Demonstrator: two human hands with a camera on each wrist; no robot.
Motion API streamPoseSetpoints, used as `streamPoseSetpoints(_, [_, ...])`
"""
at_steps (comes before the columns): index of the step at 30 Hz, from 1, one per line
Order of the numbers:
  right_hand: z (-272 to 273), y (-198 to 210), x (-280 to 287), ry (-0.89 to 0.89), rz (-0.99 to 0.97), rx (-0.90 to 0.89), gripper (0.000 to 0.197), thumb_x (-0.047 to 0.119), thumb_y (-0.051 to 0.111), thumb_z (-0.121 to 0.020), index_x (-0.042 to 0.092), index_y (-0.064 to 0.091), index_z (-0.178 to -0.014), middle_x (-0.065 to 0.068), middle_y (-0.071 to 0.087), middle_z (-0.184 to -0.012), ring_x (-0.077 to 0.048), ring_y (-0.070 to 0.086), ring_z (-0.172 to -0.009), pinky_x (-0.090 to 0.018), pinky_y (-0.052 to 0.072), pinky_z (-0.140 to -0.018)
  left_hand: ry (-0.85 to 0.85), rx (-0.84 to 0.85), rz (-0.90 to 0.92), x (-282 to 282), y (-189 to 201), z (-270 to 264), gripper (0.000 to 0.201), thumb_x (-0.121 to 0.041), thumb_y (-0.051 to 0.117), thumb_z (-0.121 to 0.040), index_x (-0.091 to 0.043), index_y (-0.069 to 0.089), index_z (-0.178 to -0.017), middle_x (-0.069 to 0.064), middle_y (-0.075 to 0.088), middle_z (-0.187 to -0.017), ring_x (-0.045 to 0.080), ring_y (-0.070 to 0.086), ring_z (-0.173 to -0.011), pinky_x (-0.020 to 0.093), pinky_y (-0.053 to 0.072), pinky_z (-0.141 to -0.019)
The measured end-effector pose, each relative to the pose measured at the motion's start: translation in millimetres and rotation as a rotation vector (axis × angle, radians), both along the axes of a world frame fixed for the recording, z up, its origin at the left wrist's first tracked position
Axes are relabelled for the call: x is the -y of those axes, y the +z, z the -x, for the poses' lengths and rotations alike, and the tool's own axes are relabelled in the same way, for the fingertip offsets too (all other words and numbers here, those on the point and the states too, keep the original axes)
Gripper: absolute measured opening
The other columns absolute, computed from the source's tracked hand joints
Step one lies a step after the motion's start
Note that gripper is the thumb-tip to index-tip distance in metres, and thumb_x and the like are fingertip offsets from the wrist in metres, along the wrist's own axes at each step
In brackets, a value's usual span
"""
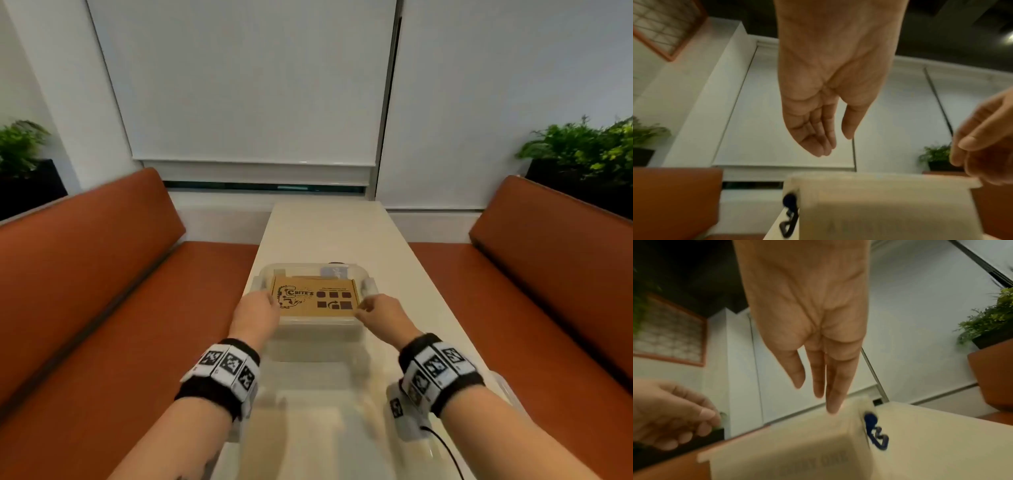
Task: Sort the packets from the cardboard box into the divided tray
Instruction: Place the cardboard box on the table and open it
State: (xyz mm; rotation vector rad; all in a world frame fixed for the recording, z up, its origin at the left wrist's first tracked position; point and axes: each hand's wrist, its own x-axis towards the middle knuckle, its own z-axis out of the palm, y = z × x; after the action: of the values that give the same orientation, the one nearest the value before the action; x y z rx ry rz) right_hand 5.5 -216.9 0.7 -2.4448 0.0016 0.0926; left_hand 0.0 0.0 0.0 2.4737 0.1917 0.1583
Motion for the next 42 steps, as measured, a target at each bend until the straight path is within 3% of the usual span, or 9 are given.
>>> streamPoseSetpoints(3, [-28, -8, -17, -0.101, 0.061, 0.071, 0.021, 0.012, 0.047, -0.094, 0.002, 0.062, -0.104, -0.014, 0.065, -0.106, -0.027, 0.063, -0.093, -0.03, 0.052, -0.078, 0.049, -0.071, -0.115, 0, -13, -23, 0.03, -0.007, 0.039, -0.096, -0.005, 0.057, -0.12, 0.016, 0.063, -0.106, 0.027, 0.06, -0.094, 0.035, 0.054, -0.079])
streamPoseSetpoints(6, [-49, -14, -30, -0.124, 0.237, 0.087, 0.024, 0.009, 0.044, -0.093, 0.003, 0.064, -0.103, -0.013, 0.063, -0.109, -0.027, 0.062, -0.097, -0.028, 0.047, -0.081, 0.051, -0.08, -0.344, 5, -24, -39, 0.036, -0.005, 0.034, -0.094, -0.009, 0.052, -0.126, 0.014, 0.059, -0.108, 0.026, 0.053, -0.101, 0.034, 0.048, -0.084])
streamPoseSetpoints(8, [-61, -18, -34, -0.128, 0.32, 0.034, 0.024, 0.009, 0.045, -0.093, 0.004, 0.064, -0.105, -0.012, 0.062, -0.111, -0.027, 0.062, -0.1, -0.03, 0.048, -0.086, 0.037, -0.091, -0.51, 5, -27, -50, 0.033, -0.005, 0.034, -0.093, -0.007, 0.056, -0.117, 0.012, 0.058, -0.11, 0.025, 0.049, -0.104, 0.033, 0.042, -0.088])
streamPoseSetpoints(11, [-75, -26, -40, -0.116, 0.352, -0.026, 0.023, 0.01, 0.046, -0.091, 0.002, 0.062, -0.105, -0.017, 0.063, -0.109, -0.032, 0.061, -0.101, -0.035, 0.049, -0.083, 0.005, -0.13, -0.675, 10, -34, -64, 0.027, -0.009, 0.036, -0.093, -0.011, 0.061, -0.104, 0.008, 0.061, -0.108, 0.023, 0.052, -0.101, 0.032, 0.039, -0.087])
streamPoseSetpoints(14, [-85, -33, -47, -0.171, 0.305, -0.095, 0.019, 0.012, 0.045, -0.092, 0.009, 0.062, -0.1, -0.008, 0.066, -0.105, -0.023, 0.063, -0.097, -0.028, 0.05, -0.079, -0.017, -0.176, -0.778, 17, -37, -71, 0.022, -0.013, 0.039, -0.092, -0.019, 0.06, -0.091, 0.001, 0.065, -0.097, 0.02, 0.057, -0.093, 0.033, 0.035, -0.084])
streamPoseSetpoints(17, [-87, -41, -54, -0.231, 0.27, -0.135, 0.032, 0.021, 0.044, -0.092, 0.006, 0.055, -0.117, -0.006, 0.067, -0.106, -0.023, 0.064, -0.096, -0.031, 0.051, -0.084, 0.012, -0.25, -0.753, 24, -39, -77, 0.021, -0.017, 0.04, -0.092, -0.022, 0.056, -0.08, -0.002, 0.065, -0.088, 0.019, 0.058, -0.085, 0.037, 0.03, -0.087])
streamPoseSetpoints(21, [-80, -51, -57, -0.269, 0.399, -0.038, 0.056, 0.035, 0.034, -0.095, -0.002, 0.033, -0.137, -0.012, 0.06, -0.122, -0.029, 0.057, -0.111, -0.037, 0.04, -0.092, 0.065, -0.3, -0.686, 28, -45, -82, 0.023, -0.022, 0.04, -0.093, -0.021, 0.063, -0.091, -0.001, 0.064, -0.095, 0.021, 0.053, -0.093, 0.038, 0.029, -0.089])
streamPoseSetpoints(31, [-75, -52, -56, -0.302, 0.313, 0.078, 0.066, 0.053, 0.036, -0.095, 0.004, 0.032, -0.139, -0.02, 0.051, -0.129, -0.035, 0.046, -0.118, -0.041, 0.035, -0.101, 0.2, -0.242, -0.535, 28, -49, -82, 0.035, -0.018, 0.033, -0.096, -0.007, 0.057, -0.119, 0.011, 0.055, -0.121, 0.027, 0.047, -0.112, 0.038, 0.033, -0.096])
streamPoseSetpoints(42, [-66, -20, -47, -0.358, 0.26, 0.357, 0.068, 0.056, 0.037, -0.093, 0.007, 0.03, -0.14, -0.021, 0.049, -0.127, -0.036, 0.043, -0.115, -0.046, 0.029, -0.099, 0.325, 0.082, -0.32, 26, 0, -66, 0.043, -0.042, 0.035, -0.099, -0.007, 0.055, -0.113, 0.013, 0.052, -0.121, 0.028, 0.039, -0.11, 0.041, 0.029, -0.092])
